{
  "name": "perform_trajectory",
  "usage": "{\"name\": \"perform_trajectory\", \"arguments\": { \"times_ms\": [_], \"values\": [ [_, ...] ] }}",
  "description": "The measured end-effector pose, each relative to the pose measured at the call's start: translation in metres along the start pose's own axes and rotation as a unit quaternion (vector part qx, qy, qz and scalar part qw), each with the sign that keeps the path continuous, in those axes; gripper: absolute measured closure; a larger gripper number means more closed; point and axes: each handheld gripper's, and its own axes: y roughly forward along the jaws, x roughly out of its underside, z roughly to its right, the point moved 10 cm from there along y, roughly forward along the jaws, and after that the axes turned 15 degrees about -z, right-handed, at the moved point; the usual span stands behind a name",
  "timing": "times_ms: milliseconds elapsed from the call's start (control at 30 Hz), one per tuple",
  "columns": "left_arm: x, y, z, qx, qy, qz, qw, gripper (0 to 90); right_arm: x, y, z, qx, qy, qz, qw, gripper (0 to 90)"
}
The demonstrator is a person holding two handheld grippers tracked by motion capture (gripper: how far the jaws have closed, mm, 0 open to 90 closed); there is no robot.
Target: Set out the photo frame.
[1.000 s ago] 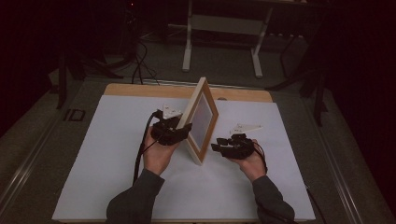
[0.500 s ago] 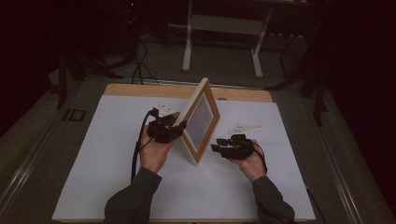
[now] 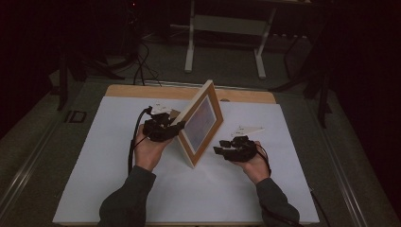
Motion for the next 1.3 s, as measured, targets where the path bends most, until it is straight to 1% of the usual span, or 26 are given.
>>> {"name": "perform_trajectory", "arguments": {
  "times_ms": [133, 233, 267, 300, 333, 433, 467, 500, 533, 600, 700, 767, 800, 833, 867, 900, 933, 967, 1033, 1067, 1133, 1167, 1200, 1233, 1300],
  "values": [
    [0.001, -0.001, -0.002, 0.012, 0.010, -0.006, 0.9999, 70.5, -0.001, -0.002, 0.001, 0.002, -0.001, 0.003, 1.0000, 57.5],
    [0.001, -0.002, -0.005, 0.021, 0.017, -0.005, 0.9996, 70.5, -0.002, -0.004, 0.003, 0.005, -0.002, 0.005, 1.0000, 57.5],
    [0.001, -0.003, -0.006, 0.031, 0.021, -0.005, 0.9993, 70.6, -0.002, -0.005, 0.004, 0.006, 0.000, 0.005, 1.0000, 57.5],
    [0.001, -0.003, -0.006, 0.031, 0.021, -0.005, 0.9993, 70.6, -0.002, -0.006, 0.004, 0.007, -0.001, 0.007, 1.0000, 57.5],
    [0.002, -0.003, -0.006, 0.036, 0.023, -0.005, 0.9991, 70.6, -0.002, -0.006, 0.004, 0.007, -0.001, 0.007, 1.0000, 57.5],
    [0.002, -0.005, -0.007, 0.055, 0.030, -0.003, 0.9980, 70.9, -0.003, -0.009, 0.006, 0.010, 0.000, 0.009, 0.9999, 57.4],
    [0.002, -0.005, -0.007, 0.055, 0.030, -0.003, 0.9980, 71.0, -0.003, -0.009, 0.006, 0.010, 0.000, 0.009, 0.9999, 57.4],
    [0.002, -0.005, -0.007, 0.066, 0.031, 0.000, 0.9973, 71.0, -0.004, -0.010, 0.007, 0.011, 0.000, 0.011, 0.9999, 57.4],
    [0.002, -0.004, -0.008, 0.073, 0.031, 0.000, 0.9968, 71.1, -0.004, -0.012, 0.007, 0.012, 0.001, 0.012, 0.9999, 57.3],
    [0.002, -0.004, -0.009, 0.084, 0.031, 0.004, 0.9959, 71.3, -0.005, -0.013, 0.008, 0.015, -0.001, 0.014, 0.9998, 56.9],
    [0.002, -0.004, -0.008, 0.096, 0.037, 0.005, 0.9947, 71.4, -0.006, -0.015, 0.011, 0.021, -0.003, 0.015, 0.9997, 56.1],
    [0.001, -0.003, -0.007, 0.108, 0.042, 0.006, 0.9932, 71.5, -0.006, -0.017, 0.013, 0.034, -0.006, 0.012, 0.9993, 56.1],
    [0.001, -0.003, -0.007, 0.117, 0.046, 0.007, 0.9921, 71.6, -0.006, -0.018, 0.013, 0.037, -0.007, 0.011, 0.9992, 56.1],
    [0.001, -0.002, -0.006, 0.123, 0.046, 0.008, 0.9913, 71.7, -0.007, -0.019, 0.014, 0.041, -0.010, 0.009, 0.9990, 56.1],
    [0.000, -0.002, -0.006, 0.132, 0.044, 0.009, 0.9903, 71.8, -0.008, -0.020, 0.015, 0.051, -0.017, 0.007, 0.9985, 56.1],
    [0.000, -0.002, -0.006, 0.138, 0.045, 0.009, 0.9894, 71.8, -0.008, -0.020, 0.015, 0.051, -0.017, 0.007, 0.9985, 56.1],
    [0.000, -0.001, -0.007, 0.143, 0.046, 0.009, 0.9886, 71.9, -0.008, -0.022, 0.017, 0.063, -0.025, 0.001, 0.9977, 56.0],
    [0.000, -0.001, -0.007, 0.146, 0.046, 0.009, 0.9882, 71.9, -0.008, -0.022, 0.017, 0.063, -0.025, 0.001, 0.9977, 56.0],
    [0.000, -0.001, -0.008, 0.150, 0.049, 0.008, 0.9875, 71.9, -0.009, -0.023, 0.019, 0.073, -0.028, -0.003, 0.9969, 55.4],
    [0.000, -0.001, -0.008, 0.151, 0.051, 0.007, 0.9872, 71.9, -0.011, -0.025, 0.023, 0.082, -0.025, 0.000, 0.9963, 54.8],
    [0.000, -0.001, -0.008, 0.157, 0.053, 0.005, 0.9861, 71.9, -0.013, -0.027, 0.025, 0.085, -0.022, 0.002, 0.9962, 54.4],
    [0.000, -0.001, -0.007, 0.160, 0.056, 0.005, 0.9855, 71.9, -0.014, -0.028, 0.027, 0.087, -0.018, 0.004, 0.9960, 53.9],
    [0.000, -0.001, -0.006, 0.164, 0.058, 0.004, 0.9847, 72.0, -0.018, -0.031, 0.032, 0.092, -0.010, 0.008, 0.9957, 53.2],
    [0.000, -0.001, -0.006, 0.168, 0.061, 0.004, 0.9839, 72.0, -0.018, -0.031, 0.032, 0.092, -0.010, 0.008, 0.9957, 53.2],
    [0.000, -0.001, -0.004, 0.172, 0.067, 0.003, 0.9828, 72.0, -0.021, -0.033, 0.038, 0.098, -0.002, 0.010, 0.9951, 52.9]
  ]
}}
